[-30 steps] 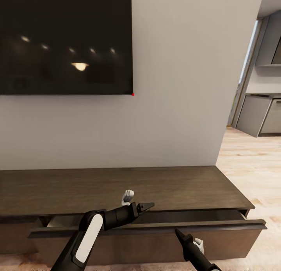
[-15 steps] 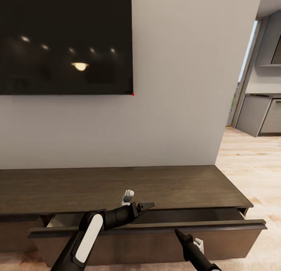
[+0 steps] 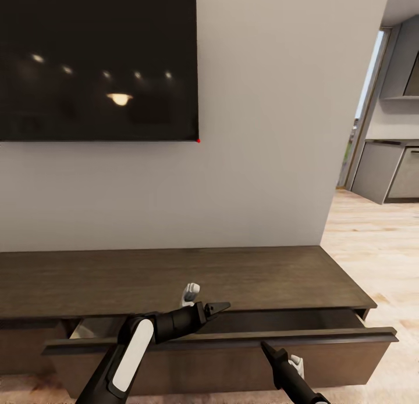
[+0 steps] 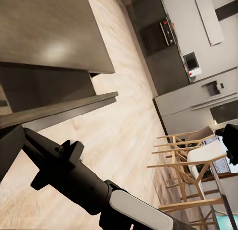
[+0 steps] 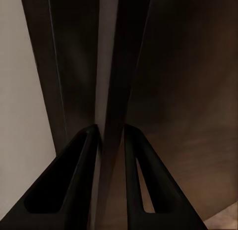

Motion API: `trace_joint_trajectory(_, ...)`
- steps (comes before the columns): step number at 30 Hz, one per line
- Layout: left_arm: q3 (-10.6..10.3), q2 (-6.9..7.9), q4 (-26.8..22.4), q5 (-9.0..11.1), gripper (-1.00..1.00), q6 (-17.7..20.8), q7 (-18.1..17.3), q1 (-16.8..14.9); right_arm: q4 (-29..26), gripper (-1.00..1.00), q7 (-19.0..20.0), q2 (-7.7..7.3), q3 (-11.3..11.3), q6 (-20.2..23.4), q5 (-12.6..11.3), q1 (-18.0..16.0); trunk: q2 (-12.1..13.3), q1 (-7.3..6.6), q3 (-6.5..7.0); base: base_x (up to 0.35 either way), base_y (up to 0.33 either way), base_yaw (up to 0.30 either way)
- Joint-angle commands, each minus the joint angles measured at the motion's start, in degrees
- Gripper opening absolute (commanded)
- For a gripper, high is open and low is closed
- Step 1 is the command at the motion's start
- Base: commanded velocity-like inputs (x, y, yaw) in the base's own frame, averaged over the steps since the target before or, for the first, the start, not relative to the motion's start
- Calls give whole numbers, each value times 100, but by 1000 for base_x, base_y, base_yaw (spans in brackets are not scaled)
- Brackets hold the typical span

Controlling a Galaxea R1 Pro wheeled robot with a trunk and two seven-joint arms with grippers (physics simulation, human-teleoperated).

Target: Place each of the two pumpkins and all three candles from the living room inside a cabinet in the living room (use any cabinet), then make sure every cabinet is closed, and position the cauldron so it is next to a table in the living room.

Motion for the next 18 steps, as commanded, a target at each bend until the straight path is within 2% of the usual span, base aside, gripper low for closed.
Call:
trace_joint_trajectory(1,7,-2,-2,-1,100,32,-12,-3,68,-100,1,-2,4,25,5,1,-2,-2,-7,-109,0,0)
trace_joint_trajectory(18,7,-3,72,-1,100,32,-12,-3,70,-100,3,-1,13,23,5,1,-2,-2,-7,-117,0,0)
